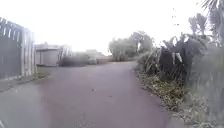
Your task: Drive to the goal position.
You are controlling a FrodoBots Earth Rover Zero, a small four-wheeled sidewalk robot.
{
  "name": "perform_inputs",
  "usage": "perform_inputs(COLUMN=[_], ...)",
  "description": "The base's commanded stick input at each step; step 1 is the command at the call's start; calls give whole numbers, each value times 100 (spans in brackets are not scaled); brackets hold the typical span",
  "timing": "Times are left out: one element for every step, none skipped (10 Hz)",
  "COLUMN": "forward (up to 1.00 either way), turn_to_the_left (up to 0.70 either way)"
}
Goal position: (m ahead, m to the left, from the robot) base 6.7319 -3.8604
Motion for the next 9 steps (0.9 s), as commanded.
perform_inputs(forward=[70, 70, 70, 70, 70, 70, 70, 70, 70], turn_to_the_left=[-14, -14, -14, -14, -14, -14, -14, -14, -14])
